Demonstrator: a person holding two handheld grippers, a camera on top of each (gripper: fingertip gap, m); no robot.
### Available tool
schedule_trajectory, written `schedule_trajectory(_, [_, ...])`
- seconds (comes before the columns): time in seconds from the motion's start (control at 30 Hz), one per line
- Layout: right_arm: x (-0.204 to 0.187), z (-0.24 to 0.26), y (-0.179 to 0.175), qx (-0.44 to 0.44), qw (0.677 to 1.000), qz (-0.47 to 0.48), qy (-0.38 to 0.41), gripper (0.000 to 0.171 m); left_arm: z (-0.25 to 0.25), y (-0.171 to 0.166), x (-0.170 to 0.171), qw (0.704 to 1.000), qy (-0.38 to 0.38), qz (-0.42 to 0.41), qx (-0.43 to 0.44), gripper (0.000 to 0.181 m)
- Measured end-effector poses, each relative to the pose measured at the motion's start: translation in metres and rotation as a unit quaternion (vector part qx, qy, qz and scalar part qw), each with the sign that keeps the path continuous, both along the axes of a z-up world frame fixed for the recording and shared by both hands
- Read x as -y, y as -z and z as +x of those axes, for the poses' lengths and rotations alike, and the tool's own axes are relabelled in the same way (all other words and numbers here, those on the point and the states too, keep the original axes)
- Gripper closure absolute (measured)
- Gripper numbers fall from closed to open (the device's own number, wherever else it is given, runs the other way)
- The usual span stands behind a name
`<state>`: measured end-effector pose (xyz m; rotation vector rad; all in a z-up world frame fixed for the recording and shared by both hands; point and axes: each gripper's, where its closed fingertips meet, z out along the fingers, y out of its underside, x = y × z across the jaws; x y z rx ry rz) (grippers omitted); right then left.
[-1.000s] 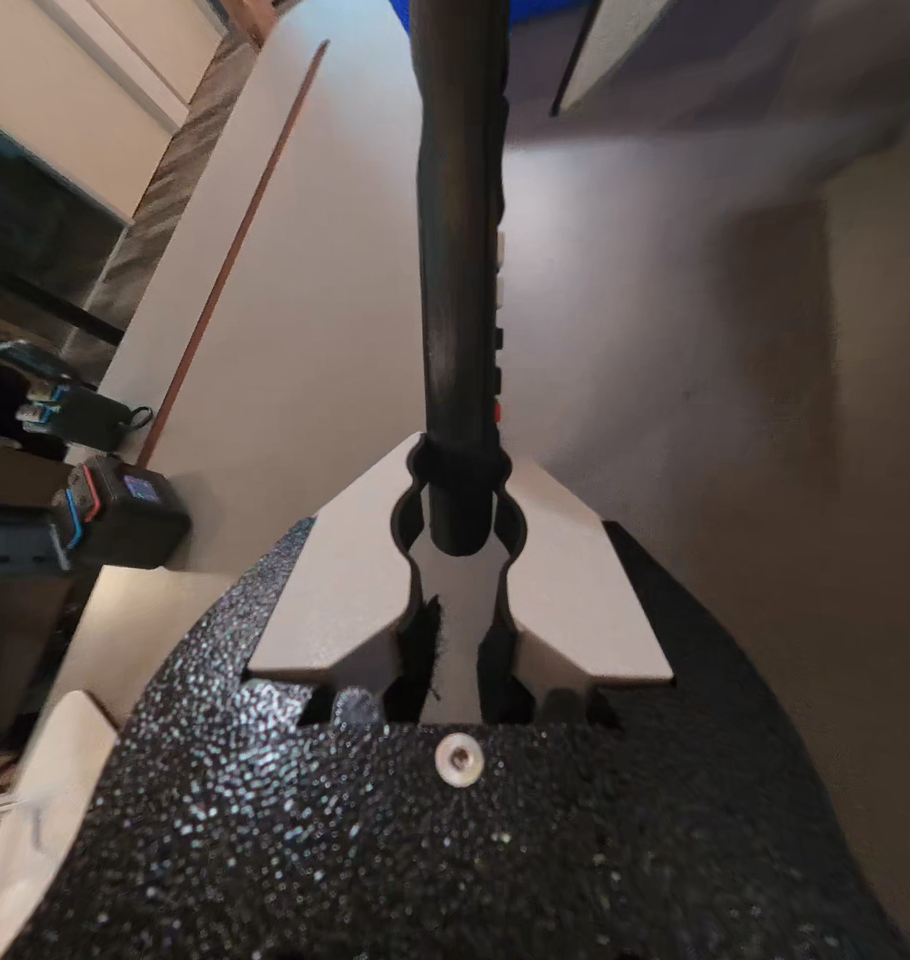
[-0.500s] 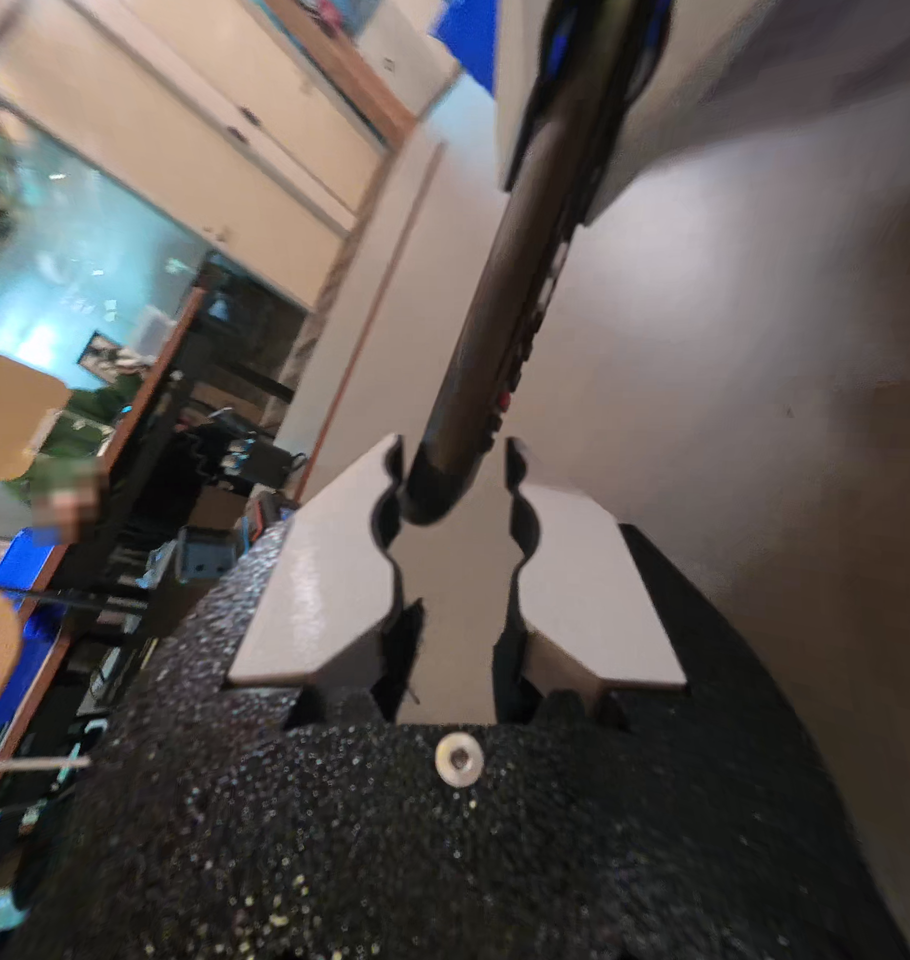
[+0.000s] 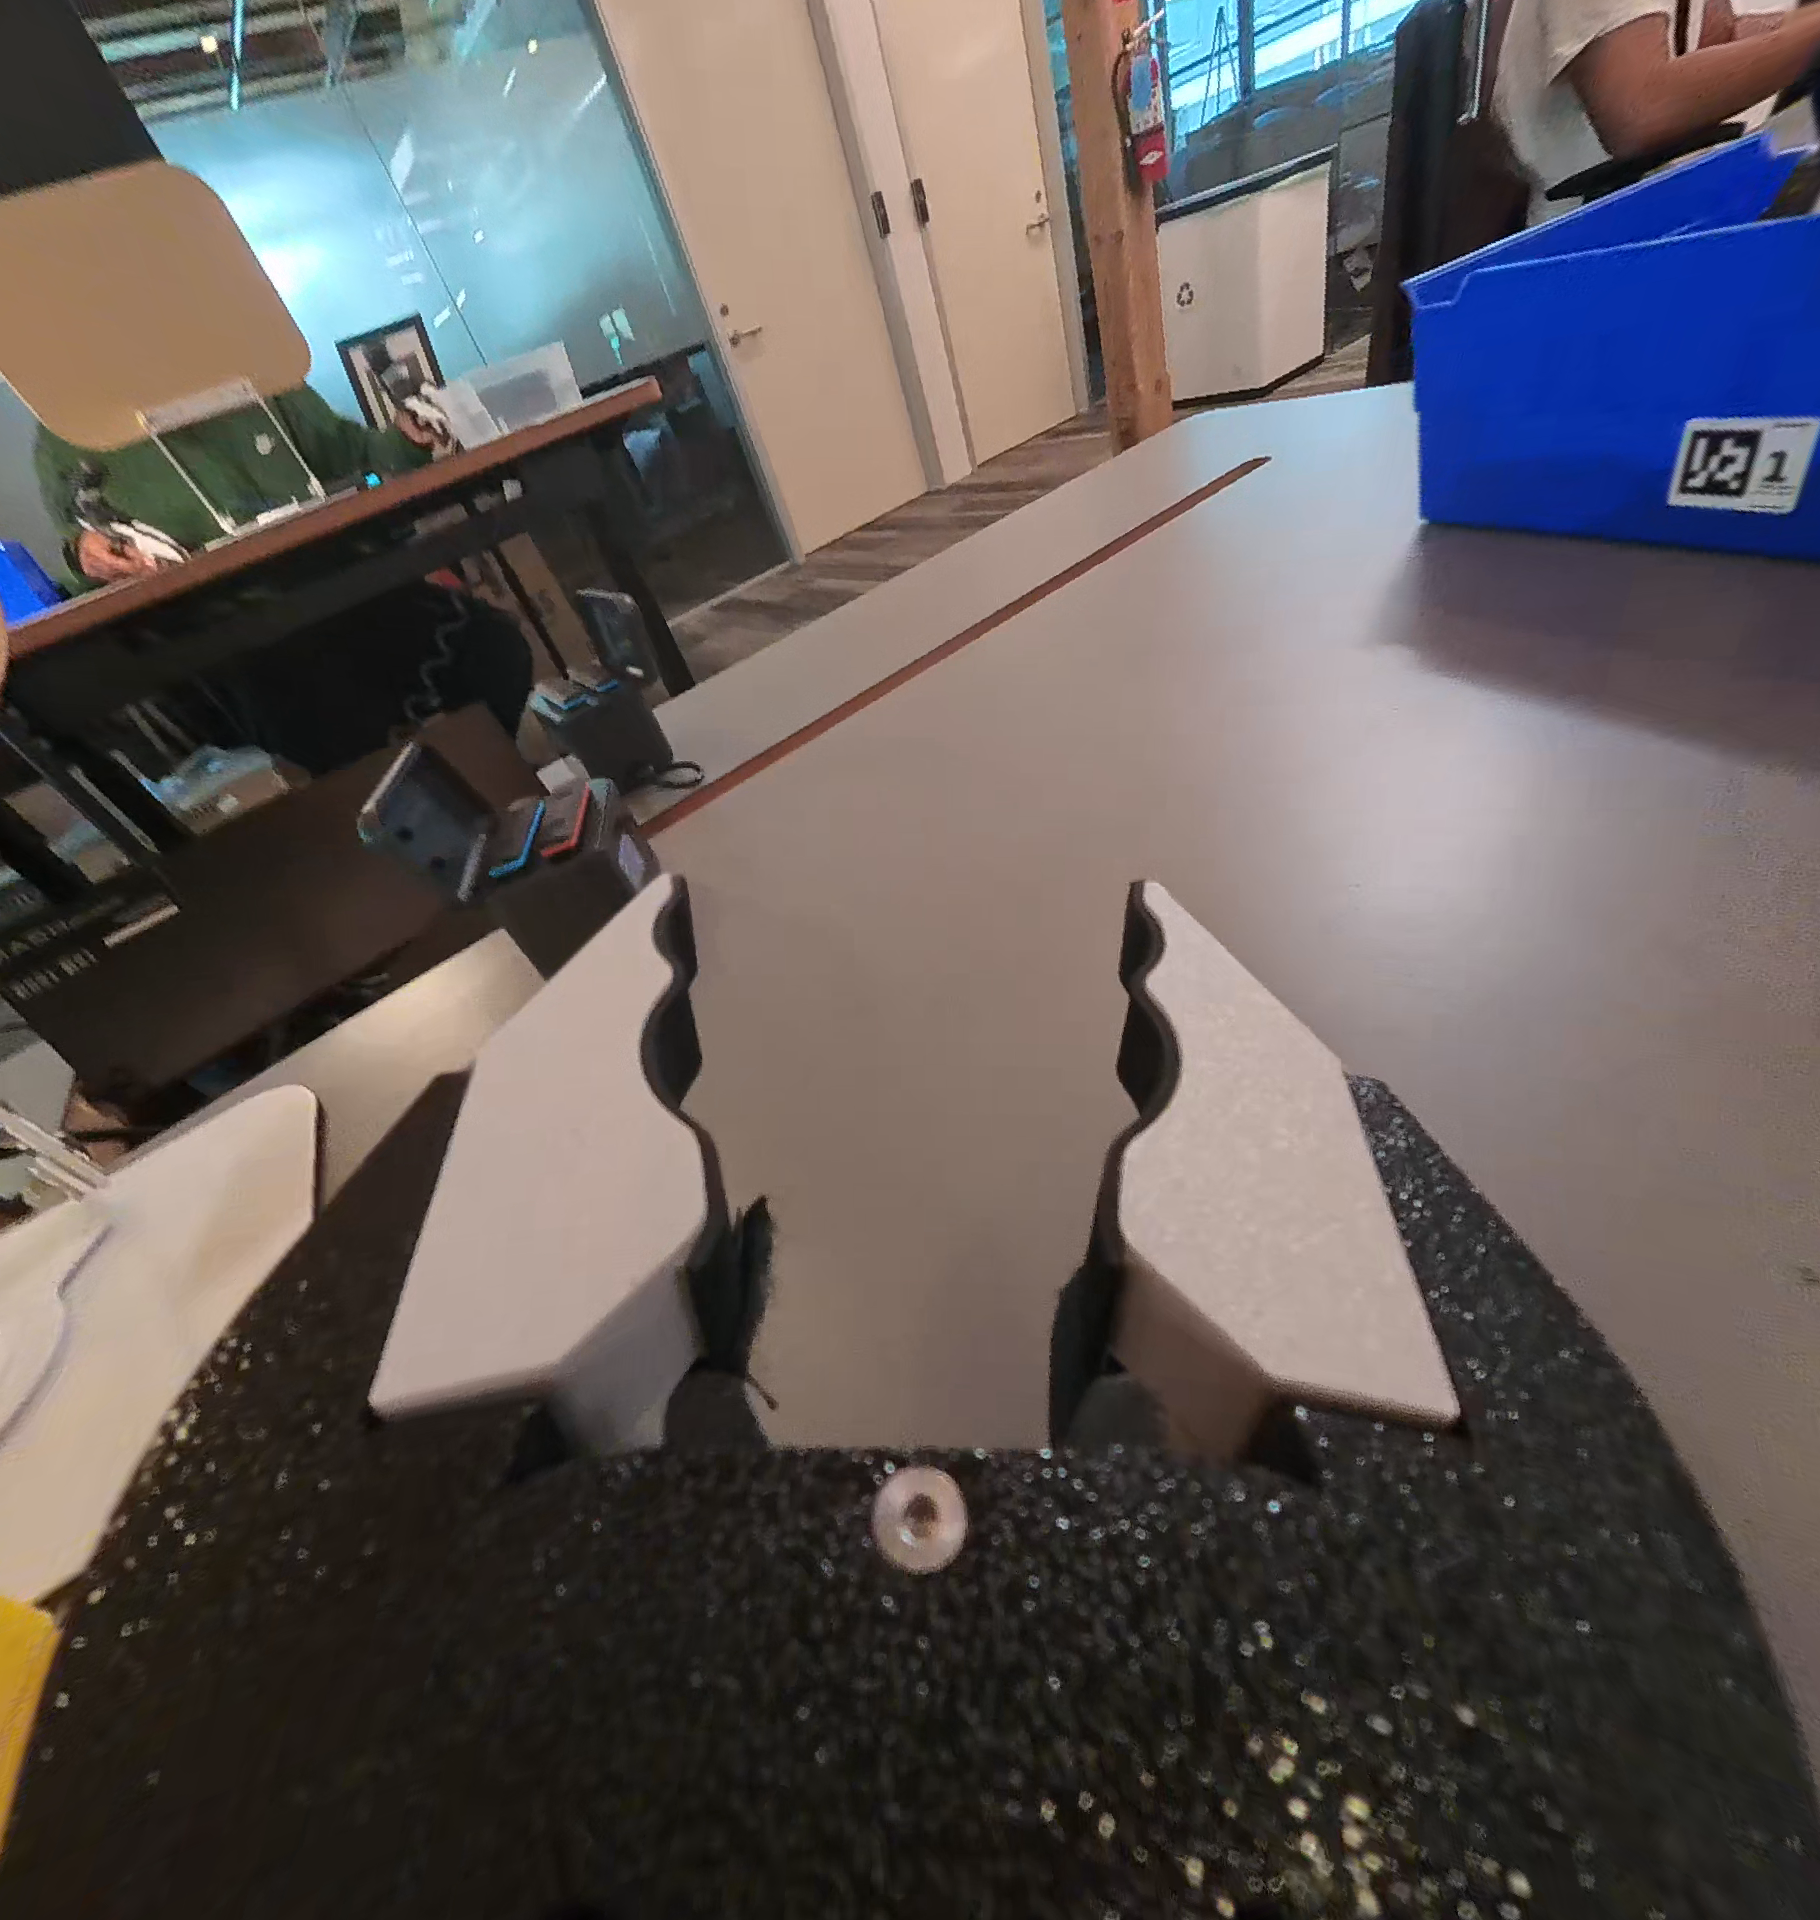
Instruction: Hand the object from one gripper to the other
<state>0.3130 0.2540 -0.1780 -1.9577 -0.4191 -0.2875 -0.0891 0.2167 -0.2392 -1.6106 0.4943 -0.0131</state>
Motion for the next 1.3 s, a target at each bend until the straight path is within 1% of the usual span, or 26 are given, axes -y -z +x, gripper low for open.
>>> schedule_trajectory(0.07, [-0.008, 0.019, 0.028, 0.029, 0.998, -0.050, 0.035, 0.148, -0.003, 0.003, -0.001, 1.000, -0.006, -0.012, 0.008, 0.100])
schedule_trajectory(0.13, [-0.016, 0.022, 0.045, 0.053, 0.995, -0.071, 0.040, 0.148, -0.003, 0.002, -0.002, 1.000, -0.010, -0.015, 0.019, 0.088])
schedule_trajectory(0.17, [-0.018, 0.019, 0.046, 0.051, 0.996, -0.067, 0.040, 0.148, -0.001, 0.001, -0.002, 0.999, -0.004, -0.018, 0.031, 0.082])
schedule_trajectory(0.23, [-0.016, 0.008, 0.045, 0.016, 0.997, -0.071, 0.029, 0.144, 0.004, 0.001, 0.000, 0.998, 0.007, -0.028, 0.048, 0.074])
schedule_trajectory(0.27, [-0.014, 0.003, 0.044, -0.008, 0.997, -0.078, 0.023, 0.140, 0.005, 0.002, 0.000, 0.998, 0.006, -0.032, 0.048, 0.072])
schedule_trajectory(0.3, [-0.011, -0.001, 0.040, -0.026, 0.996, -0.080, 0.022, 0.130, 0.006, 0.004, -0.001, 0.998, 0.007, -0.037, 0.042, 0.070])
schedule_trajectory(0.37, [-0.004, -0.008, 0.024, -0.040, 0.997, -0.067, 0.017, 0.115, 0.007, 0.009, -0.002, 0.999, 0.004, -0.045, 0.028, 0.067])
schedule_trajectory(0.43, [0.002, -0.029, -0.004, -0.053, 0.998, -0.022, -0.015, 0.113, 0.007, 0.013, -0.003, 0.998, -0.001, -0.053, 0.021, 0.066])
schedule_trajectory(0.5, [0.006, -0.070, -0.039, -0.084, 0.991, 0.049, -0.088, 0.113, 0.007, 0.016, -0.004, 0.998, -0.004, -0.060, 0.018, 0.066])
schedule_trajectory(0.53, [0.008, -0.096, -0.057, -0.105, 0.981, 0.089, -0.134, 0.113, 0.006, 0.017, -0.004, 0.998, -0.007, -0.063, 0.016, 0.066])
schedule_trajectory(0.6, [0.011, -0.150, -0.088, -0.153, 0.947, 0.173, -0.222, 0.112, 0.006, 0.018, -0.004, 0.998, -0.003, -0.068, 0.017, 0.064])
schedule_trajectory(0.67, [0.010, -0.196, -0.098, -0.207, 0.910, 0.226, -0.280, 0.112, 0.007, 0.017, -0.003, 0.997, 0.004, -0.068, 0.024, 0.063])
schedule_trajectory(0.7, [0.004, -0.214, -0.094, -0.230, 0.897, 0.241, -0.291, 0.111, 0.007, 0.018, -0.003, 0.997, 0.005, -0.070, 0.026, 0.062])
schedule_trajectory(0.77, [-0.011, -0.239, -0.073, -0.271, 0.883, 0.250, -0.291, 0.109, 0.007, 0.018, -0.003, 0.997, 0.006, -0.074, 0.028, 0.061])
schedule_trajectory(0.87, [-0.032, -0.253, -0.028, -0.261, 0.890, 0.273, -0.254, 0.108, 0.006, 0.020, -0.004, 0.997, 0.003, -0.076, 0.019, 0.060])
schedule_trajectory(0.9, [-0.032, -0.256, -0.017, -0.259, 0.889, 0.284, -0.249, 0.108, 0.004, 0.021, -0.004, 0.997, 0.000, -0.076, 0.014, 0.060])
schedule_trajectory(0.97, [-0.027, -0.270, -0.001, -0.238, 0.889, 0.287, -0.266, 0.108, 0.004, 0.021, -0.005, 0.997, -0.001, -0.075, 0.012, 0.060])
schedule_trajectory(1.1, [-0.015, -0.296, 0.011, -0.163, 0.881, 0.303, -0.324, 0.109, 0.004, 0.019, -0.005, 0.997, 0.002, -0.071, 0.018, 0.064])
schedule_trajectory(1.2, [-0.011, -0.304, 0.013, -0.137, 0.874, 0.310, -0.347, 0.111, 0.004, 0.013, -0.005, 0.996, 0.008, -0.072, 0.042, 0.067])
schedule_trajectory(1.23, [-0.010, -0.305, 0.014, -0.138, 0.871, 0.310, -0.355, 0.112, 0.002, 0.008, -0.004, 0.996, 0.009, -0.076, 0.050, 0.067])
schedule_trajectory(1.3, [-0.009, -0.307, 0.015, -0.141, 0.868, 0.305, -0.365, 0.115, -0.004, -0.020, 0.001, 0.996, 0.014, -0.061, 0.070, 0.073])
